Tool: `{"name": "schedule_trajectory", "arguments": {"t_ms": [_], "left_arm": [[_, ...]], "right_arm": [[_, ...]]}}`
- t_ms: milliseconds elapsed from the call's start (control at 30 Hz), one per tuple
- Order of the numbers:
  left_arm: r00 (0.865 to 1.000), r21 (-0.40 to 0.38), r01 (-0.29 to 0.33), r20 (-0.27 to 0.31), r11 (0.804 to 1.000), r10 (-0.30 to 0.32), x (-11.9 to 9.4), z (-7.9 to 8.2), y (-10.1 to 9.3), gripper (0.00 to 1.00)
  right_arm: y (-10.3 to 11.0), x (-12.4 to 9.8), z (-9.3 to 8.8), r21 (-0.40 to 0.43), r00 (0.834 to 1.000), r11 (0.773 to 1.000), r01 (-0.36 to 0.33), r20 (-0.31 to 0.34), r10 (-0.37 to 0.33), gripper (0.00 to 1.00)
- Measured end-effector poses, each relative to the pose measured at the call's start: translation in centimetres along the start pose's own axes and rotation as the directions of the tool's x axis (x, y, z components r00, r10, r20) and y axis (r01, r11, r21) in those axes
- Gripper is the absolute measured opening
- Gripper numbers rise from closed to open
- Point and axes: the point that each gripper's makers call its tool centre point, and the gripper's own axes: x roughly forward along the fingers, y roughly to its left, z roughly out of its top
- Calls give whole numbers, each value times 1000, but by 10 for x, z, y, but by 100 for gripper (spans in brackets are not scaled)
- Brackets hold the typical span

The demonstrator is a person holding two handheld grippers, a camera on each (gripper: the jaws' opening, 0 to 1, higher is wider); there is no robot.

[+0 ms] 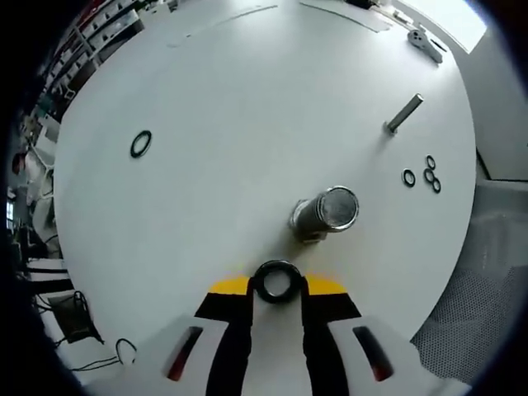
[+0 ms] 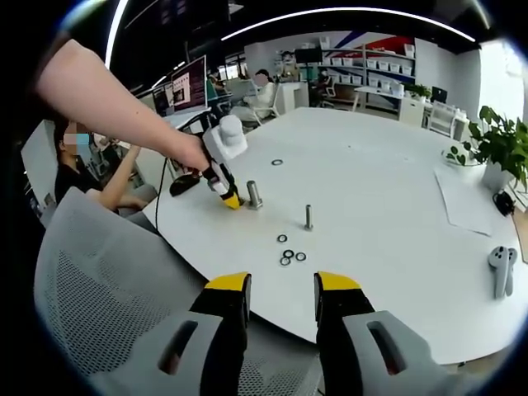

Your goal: Place the washer onto the threaded stud by aligning its center hole with the stud, sliding it down to the base, and recovering from edge contact or off-axis alignment until the washer reaches the visible bottom stop.

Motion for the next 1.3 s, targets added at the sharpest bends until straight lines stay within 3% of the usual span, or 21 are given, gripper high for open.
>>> {"name": "schedule_trajectory", "arguments": {"t_ms": [333,500,933,1100,1300], "left_arm": [[1000,-1,1,-30,1000,-1,-3,0,-7,19],[1000,45,1,-14,999,0,-4,0,-6,19],[1000,66,2,4,998,-2,-6,1,-4,19],[1000,88,13,12,996,-14,-13,3,-2,19],[999,142,13,46,990,-20,-37,13,2,19]], "right_arm": [[0,0,0,-1,1000,1000,-2,0,2,33],[0,0,0,-2,1000,1000,-5,-1,5,33],[1,0,0,-3,1000,1000,-9,-2,9,33],[1,0,-1,-2,1000,1000,-9,-3,9,33],[2,-1,0,-2,1000,1000,-12,-1,12,33]]}}
